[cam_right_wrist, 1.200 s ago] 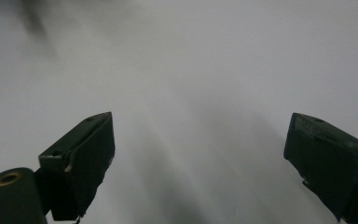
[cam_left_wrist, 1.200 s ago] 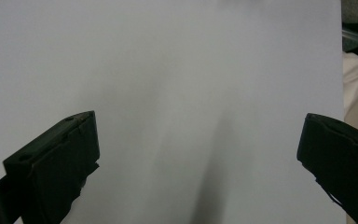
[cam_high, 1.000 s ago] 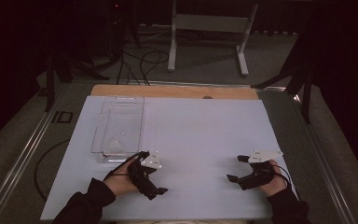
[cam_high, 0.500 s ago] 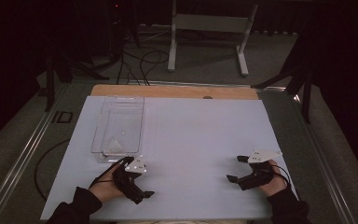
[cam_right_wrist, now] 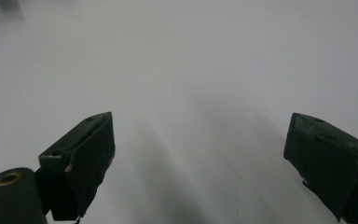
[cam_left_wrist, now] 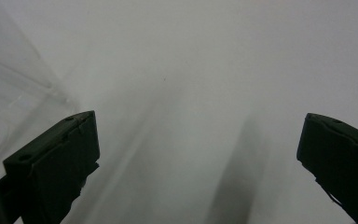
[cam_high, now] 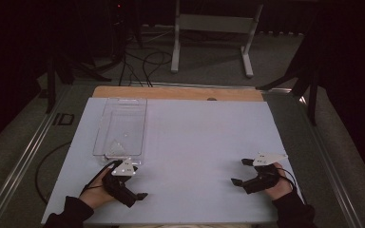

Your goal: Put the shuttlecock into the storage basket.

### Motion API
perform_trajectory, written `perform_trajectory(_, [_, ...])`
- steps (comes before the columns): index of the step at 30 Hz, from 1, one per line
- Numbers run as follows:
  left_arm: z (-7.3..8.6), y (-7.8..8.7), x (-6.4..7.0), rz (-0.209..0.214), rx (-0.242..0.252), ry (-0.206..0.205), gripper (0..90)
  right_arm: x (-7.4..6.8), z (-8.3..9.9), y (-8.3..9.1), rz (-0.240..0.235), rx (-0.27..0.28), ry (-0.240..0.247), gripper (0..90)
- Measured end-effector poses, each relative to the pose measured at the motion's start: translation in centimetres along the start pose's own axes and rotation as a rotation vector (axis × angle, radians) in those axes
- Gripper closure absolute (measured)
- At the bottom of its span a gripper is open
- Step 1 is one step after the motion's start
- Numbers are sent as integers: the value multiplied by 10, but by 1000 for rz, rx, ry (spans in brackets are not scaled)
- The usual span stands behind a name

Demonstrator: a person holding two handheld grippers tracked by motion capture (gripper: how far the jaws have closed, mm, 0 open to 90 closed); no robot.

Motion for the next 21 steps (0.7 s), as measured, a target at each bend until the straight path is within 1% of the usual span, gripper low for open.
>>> perform_trajectory(2, [3, 2, 0, -2, 1, -6, 0, 0, 1, 0, 1, -5, 6, 90])
perform_trajectory(4, [7, 1, 0, -10, -8, -16, 0, 0, 1, -1, 1, -8, 7, 90])
perform_trajectory(5, [8, 1, 0, -8, -11, -16, 0, 0, 1, -1, 0, -8, 9, 90])
perform_trajectory(7, [10, 1, 1, -8, 1, -15, 0, 0, 1, -1, 2, -6, 8, 90])
perform_trajectory(9, [11, 3, 0, -4, 14, -2, 0, -1, 1, -1, 1, -5, 9, 90])
perform_trajectory(11, [11, 4, -1, -10, 19, 1, 0, -1, 1, -1, 1, -5, 9, 90])
perform_trajectory(14, [11, 5, -1, 0, 36, 10, 0, -2, 1, -1, -1, -4, 11, 90])
perform_trajectory(16, [11, 5, -1, 0, 32, 9, 0, -2, 1, -2, -1, -6, 7, 90])
perform_trajectory(21, [11, 4, -1, 4, 34, 17, 0, -2, 3, -3, -4, -12, 15, 90])
Point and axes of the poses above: each handheld gripper's, and its own axes: y roughly backward along the jaws, z roughly out of its underside, x roughly to its right, the point moved 6 cm from there along -y, roughly forward along the jaws, and after that the axes turned 9 degrees about x, right-handed, at the moved point
